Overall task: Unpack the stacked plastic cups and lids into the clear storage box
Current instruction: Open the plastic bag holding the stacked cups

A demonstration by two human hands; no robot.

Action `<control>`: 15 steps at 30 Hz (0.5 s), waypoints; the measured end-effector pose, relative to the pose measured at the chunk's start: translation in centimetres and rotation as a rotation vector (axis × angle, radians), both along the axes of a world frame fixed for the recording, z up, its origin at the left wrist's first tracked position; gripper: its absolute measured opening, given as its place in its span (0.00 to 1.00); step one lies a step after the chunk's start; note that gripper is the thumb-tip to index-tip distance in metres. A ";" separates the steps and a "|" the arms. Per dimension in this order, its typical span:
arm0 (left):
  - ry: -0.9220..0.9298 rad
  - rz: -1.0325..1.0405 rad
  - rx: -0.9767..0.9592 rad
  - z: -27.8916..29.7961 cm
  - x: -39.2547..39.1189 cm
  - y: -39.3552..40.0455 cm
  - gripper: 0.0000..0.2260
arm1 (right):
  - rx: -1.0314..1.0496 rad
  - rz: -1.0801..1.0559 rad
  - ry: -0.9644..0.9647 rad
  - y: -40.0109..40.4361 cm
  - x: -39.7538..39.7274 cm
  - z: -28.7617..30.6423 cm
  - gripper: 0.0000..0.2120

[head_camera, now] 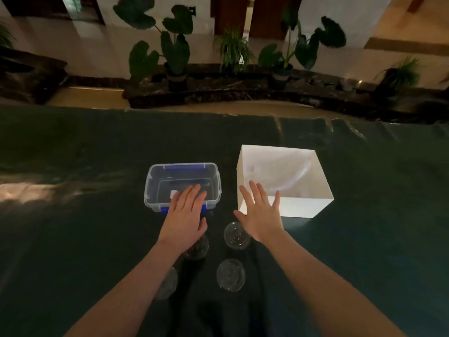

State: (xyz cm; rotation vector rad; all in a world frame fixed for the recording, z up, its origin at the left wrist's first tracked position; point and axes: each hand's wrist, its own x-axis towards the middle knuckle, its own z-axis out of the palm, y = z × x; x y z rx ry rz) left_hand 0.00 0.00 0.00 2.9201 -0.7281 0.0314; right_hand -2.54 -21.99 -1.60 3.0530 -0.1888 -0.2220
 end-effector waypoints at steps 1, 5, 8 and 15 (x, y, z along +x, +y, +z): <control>0.011 -0.003 0.003 -0.1 0.4 -0.4 0.31 | -0.018 0.011 -0.008 -0.6 0.5 0.2 0.36; 0.015 0.025 0.003 -0.2 1.5 -2.1 0.32 | 0.077 0.052 -0.078 -3.7 3.3 0.8 0.25; 0.010 0.042 -0.005 -0.5 1.9 -3.3 0.31 | 0.086 0.099 -0.088 -6.2 6.2 1.1 0.21; 0.046 0.081 0.003 -1.3 2.3 -5.3 0.31 | 0.052 0.281 0.179 -9.0 10.2 -0.7 0.30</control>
